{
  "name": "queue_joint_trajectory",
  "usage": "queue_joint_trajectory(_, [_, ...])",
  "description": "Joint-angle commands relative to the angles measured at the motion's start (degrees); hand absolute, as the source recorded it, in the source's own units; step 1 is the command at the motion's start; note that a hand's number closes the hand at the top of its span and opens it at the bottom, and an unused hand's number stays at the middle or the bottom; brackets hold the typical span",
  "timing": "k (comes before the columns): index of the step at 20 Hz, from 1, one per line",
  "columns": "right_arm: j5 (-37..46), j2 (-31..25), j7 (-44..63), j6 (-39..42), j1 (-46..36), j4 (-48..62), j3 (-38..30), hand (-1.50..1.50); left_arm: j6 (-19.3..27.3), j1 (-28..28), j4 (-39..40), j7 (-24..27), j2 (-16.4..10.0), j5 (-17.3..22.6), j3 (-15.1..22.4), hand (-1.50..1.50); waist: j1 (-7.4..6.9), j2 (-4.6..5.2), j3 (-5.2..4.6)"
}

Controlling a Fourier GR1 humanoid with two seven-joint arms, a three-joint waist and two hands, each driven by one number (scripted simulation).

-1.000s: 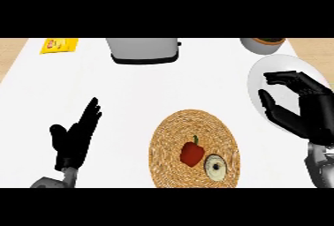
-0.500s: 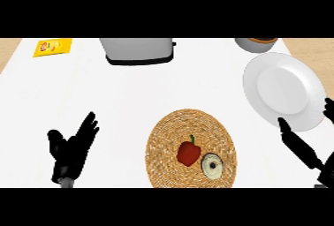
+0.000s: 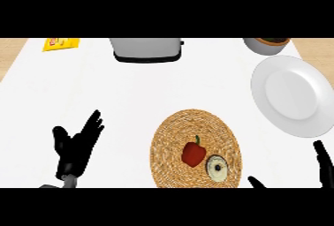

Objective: Pick the bell pepper from the placemat and place it in the plate

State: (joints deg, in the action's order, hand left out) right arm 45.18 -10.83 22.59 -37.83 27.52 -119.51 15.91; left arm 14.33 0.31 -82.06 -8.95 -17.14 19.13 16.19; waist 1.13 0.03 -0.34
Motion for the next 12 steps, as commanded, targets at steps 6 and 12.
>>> queue_joint_trajectory(6, [19.85, 3.84, 27.86, 25.62, -3.32, -8.60, 9.60, -1.50, -1.83, 0.03, -1.75, -0.36, -0.37, -0.96, 1.19, 0.00, -2.36, 0.22, 0.08])
queue_joint_trajectory(12, [28.83, 10.62, 44.16, 33.25, -16.86, -0.24, 20.80, -1.50, -1.79, -0.48, 0.36, -1.20, 1.21, -1.15, 0.69, 0.00, -1.97, 0.08, 0.25])
